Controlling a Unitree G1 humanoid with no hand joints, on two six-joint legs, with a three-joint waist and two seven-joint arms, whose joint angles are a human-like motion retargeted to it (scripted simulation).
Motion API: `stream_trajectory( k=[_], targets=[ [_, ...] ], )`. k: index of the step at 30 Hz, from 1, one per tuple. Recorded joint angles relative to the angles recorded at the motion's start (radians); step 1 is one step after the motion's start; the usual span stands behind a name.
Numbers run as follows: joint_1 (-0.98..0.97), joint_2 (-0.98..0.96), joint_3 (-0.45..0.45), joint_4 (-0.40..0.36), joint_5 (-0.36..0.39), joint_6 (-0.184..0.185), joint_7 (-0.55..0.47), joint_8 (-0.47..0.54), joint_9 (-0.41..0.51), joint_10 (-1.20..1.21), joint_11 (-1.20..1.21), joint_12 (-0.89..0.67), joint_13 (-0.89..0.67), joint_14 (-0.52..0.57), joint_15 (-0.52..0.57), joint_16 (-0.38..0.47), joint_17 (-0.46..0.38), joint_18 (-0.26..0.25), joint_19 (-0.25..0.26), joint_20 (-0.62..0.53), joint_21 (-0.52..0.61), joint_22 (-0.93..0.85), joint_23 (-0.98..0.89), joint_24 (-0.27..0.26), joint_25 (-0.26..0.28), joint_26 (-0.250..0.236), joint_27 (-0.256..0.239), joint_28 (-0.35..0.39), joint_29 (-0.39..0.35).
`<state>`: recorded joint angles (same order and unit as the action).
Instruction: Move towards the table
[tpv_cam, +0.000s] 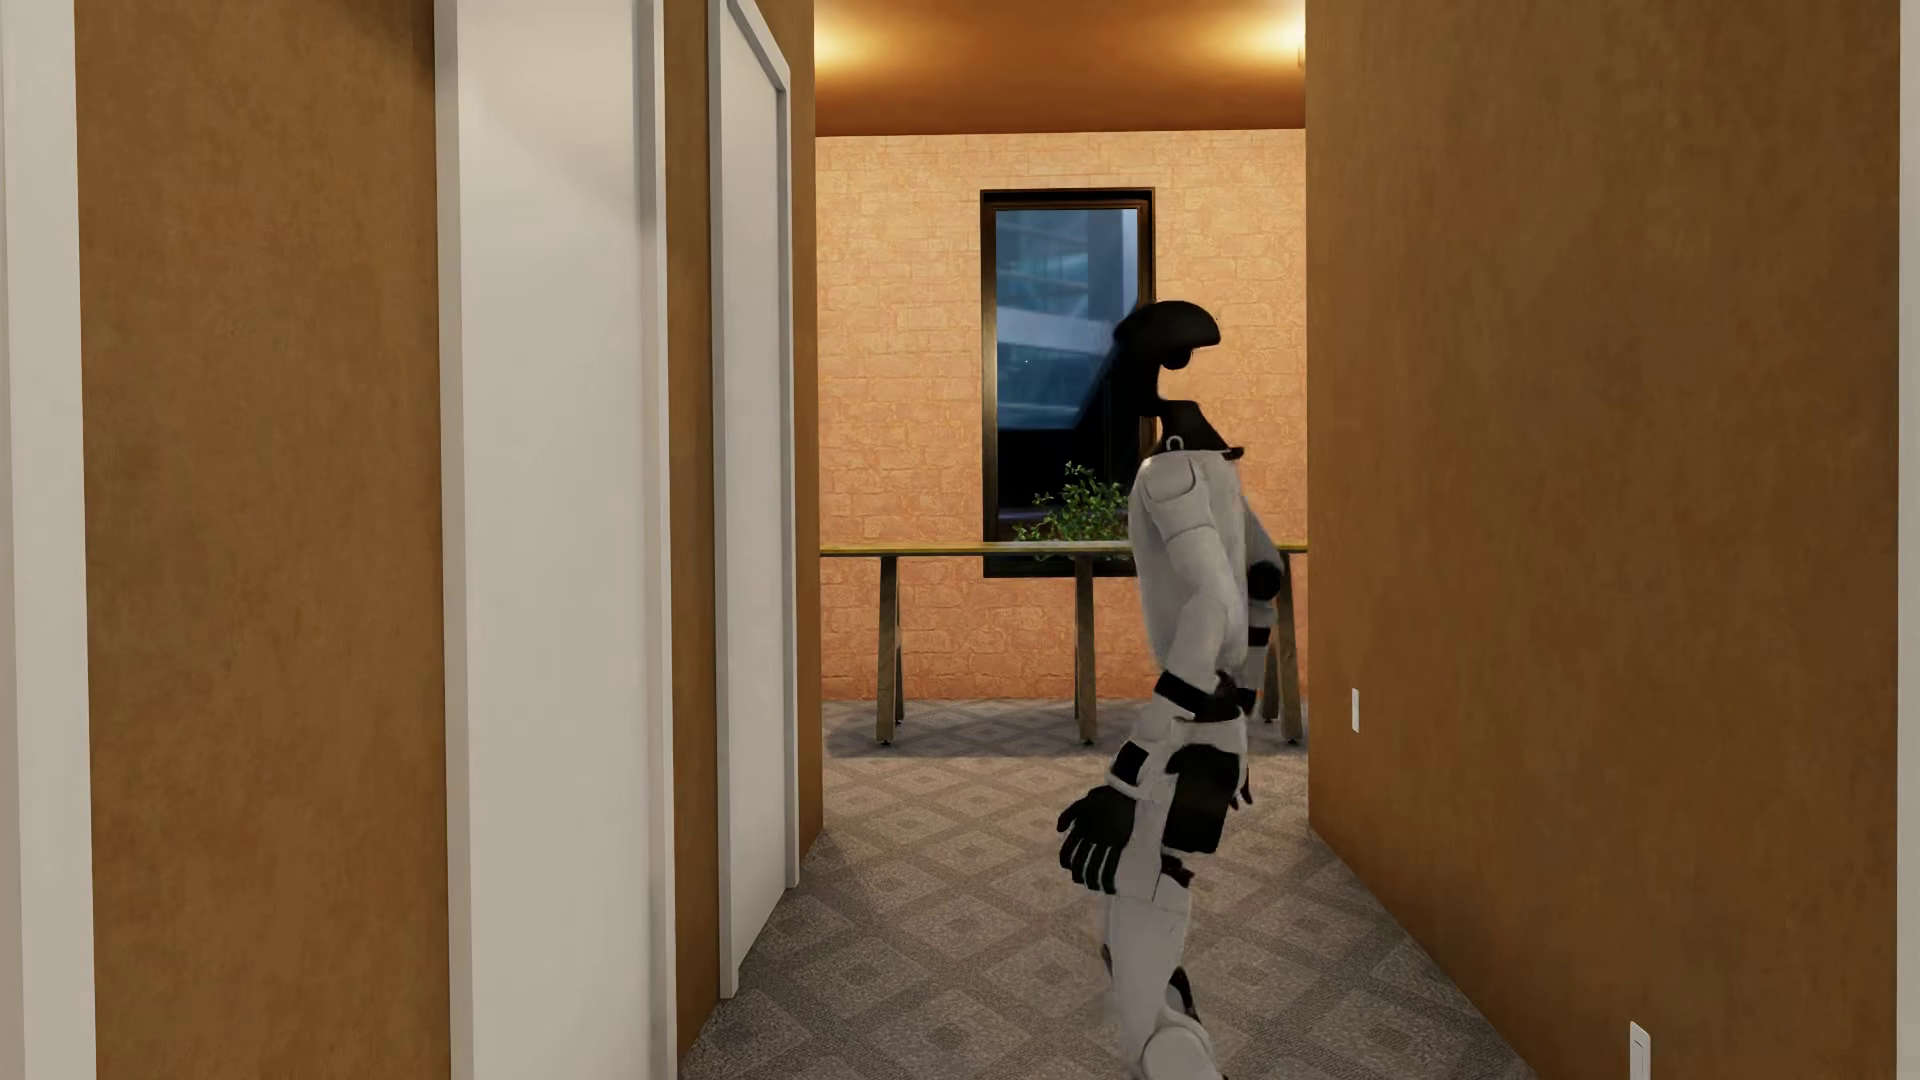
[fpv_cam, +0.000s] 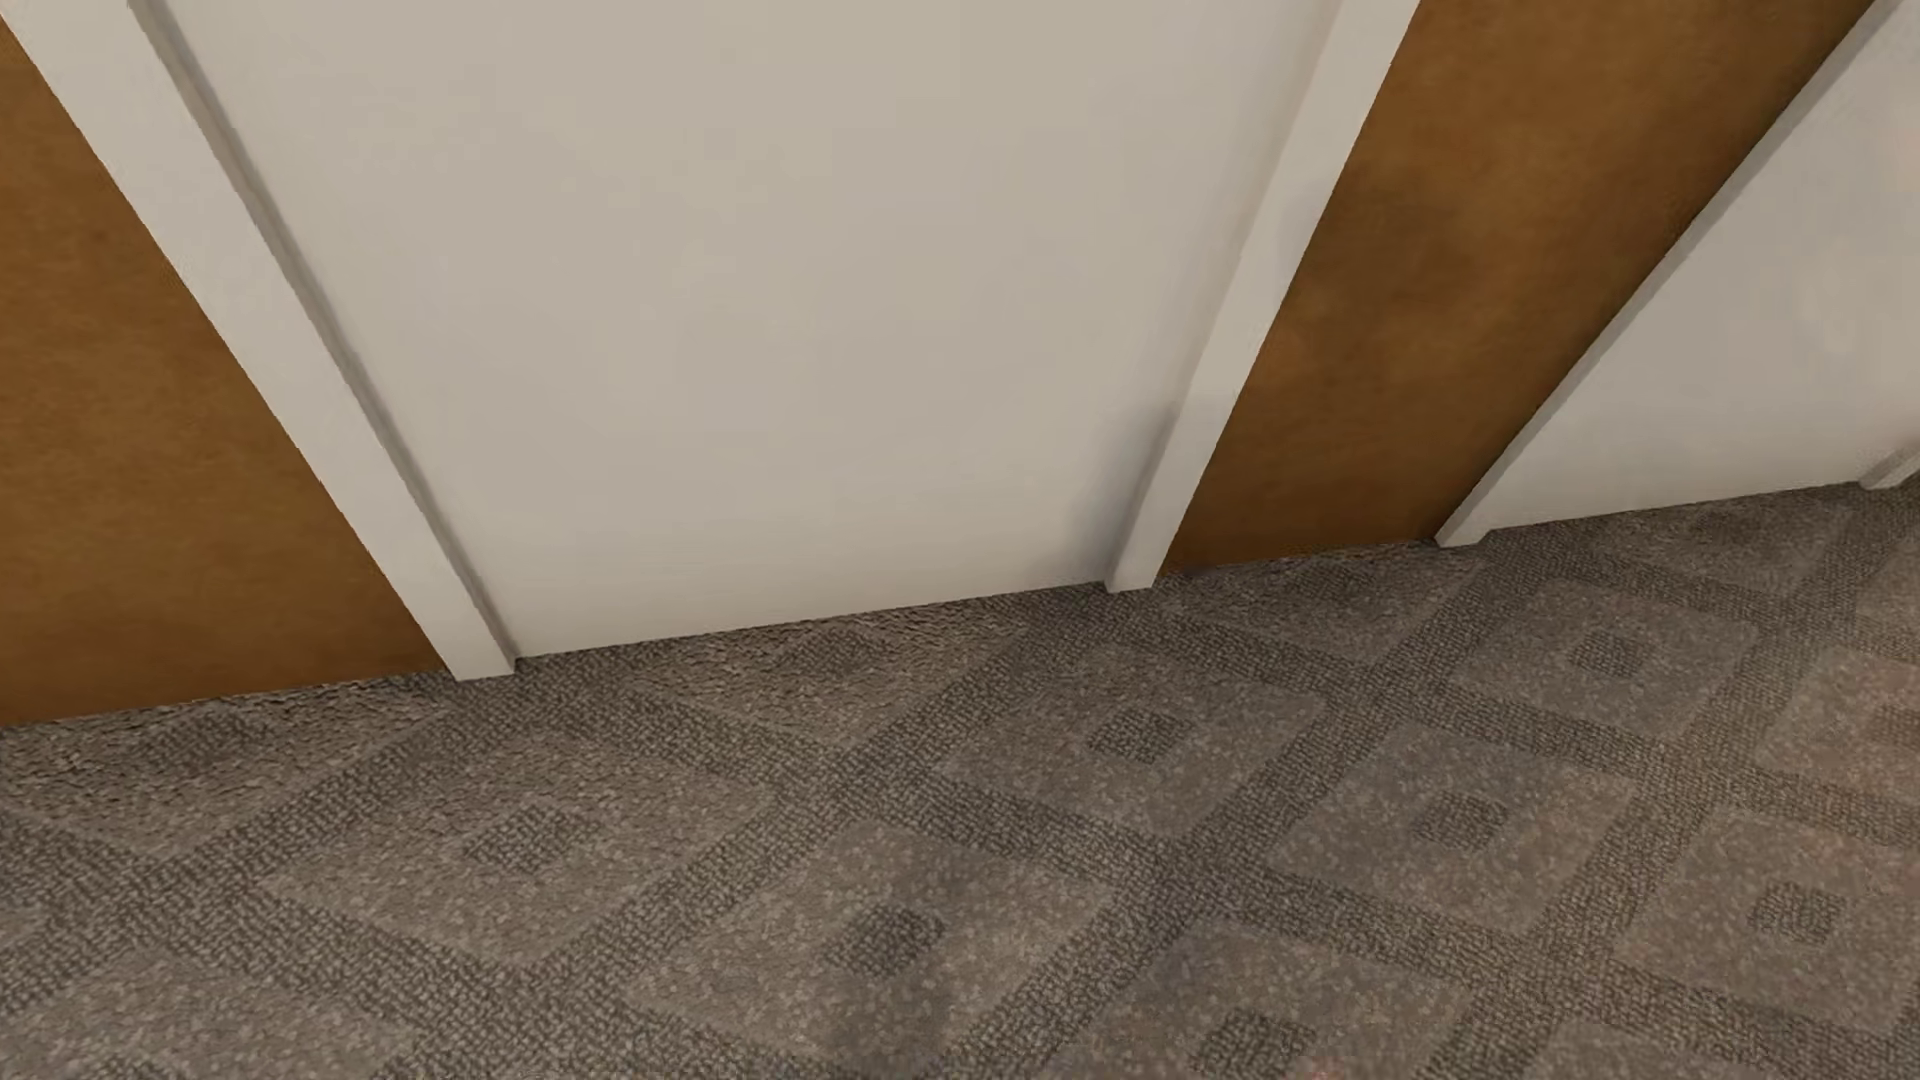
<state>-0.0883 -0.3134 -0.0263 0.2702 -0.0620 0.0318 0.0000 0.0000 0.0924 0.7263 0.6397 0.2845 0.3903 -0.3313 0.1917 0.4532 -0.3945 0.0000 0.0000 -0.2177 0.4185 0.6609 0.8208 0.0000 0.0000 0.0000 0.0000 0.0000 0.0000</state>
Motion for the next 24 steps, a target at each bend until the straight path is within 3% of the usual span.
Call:
stream_trajectory(
  k=[5, 9, 12, 14, 18, 21, 24],
  targets=[
    [0.017, -0.081, -0.004, 0.025, -0.036, 0.007, 0.000, 0.000, 0.010, 0.024, 0.030, -0.018, 0.044, -0.020, -0.127, 0.000, 0.033, 0.000, 0.000, -0.051, 0.093, -0.168, 0.034, 0.000, 0.000, 0.000, 0.000, 0.000, 0.000],
    [0.182, -0.168, -0.072, -0.002, -0.078, 0.023, 0.000, 0.000, -0.002, -0.064, 0.167, 0.036, 0.073, 0.034, 0.092, -0.027, 0.054, 0.000, 0.000, -0.049, 0.101, -0.186, 0.034, 0.000, 0.000, 0.000, 0.000, 0.000, 0.000],
    [0.222, -0.214, -0.126, 0.039, -0.020, 0.031, 0.000, 0.000, -0.011, 0.012, 0.252, 0.065, 0.073, 0.096, 0.110, -0.035, 0.062, 0.000, 0.000, -0.051, 0.084, -0.108, 0.048, 0.000, 0.000, 0.000, 0.000, 0.000, 0.000],
    [0.154, -0.176, -0.094, 0.069, 0.048, 0.032, 0.000, 0.000, -0.004, 0.199, 0.275, 0.084, 0.034, 0.132, -0.006, -0.053, 0.053, 0.000, 0.000, -0.042, 0.082, -0.012, 0.059, 0.000, 0.000, 0.000, 0.000, 0.000, 0.000],
    [-0.133, 0.047, 0.099, -0.073, 0.211, 0.036, 0.000, 0.000, 0.009, 0.502, 0.092, 0.159, -0.092, 0.068, -0.281, -0.071, 0.011, 0.000, 0.000, -0.099, -0.024, 0.135, -0.011, 0.000, 0.000, 0.000, 0.000, 0.000, 0.000],
    [-0.379, 0.354, 0.232, -0.172, 0.266, 0.030, 0.000, 0.000, 0.011, 0.344, -0.161, 0.222, -0.173, 0.077, -0.508, -0.065, -0.029, 0.000, 0.000, -0.173, -0.069, 0.178, -0.154, 0.000, 0.000, 0.000, 0.000, 0.000, 0.000],
    [-0.576, 0.585, 0.370, -0.160, 0.231, 0.007, 0.000, 0.000, 0.005, 0.073, -0.261, 0.238, -0.258, 0.154, -0.654, -0.045, -0.065, 0.000, 0.000, -0.210, -0.078, 0.243, -0.286, 0.000, 0.000, 0.000, 0.000, 0.000, 0.000]
  ],
)
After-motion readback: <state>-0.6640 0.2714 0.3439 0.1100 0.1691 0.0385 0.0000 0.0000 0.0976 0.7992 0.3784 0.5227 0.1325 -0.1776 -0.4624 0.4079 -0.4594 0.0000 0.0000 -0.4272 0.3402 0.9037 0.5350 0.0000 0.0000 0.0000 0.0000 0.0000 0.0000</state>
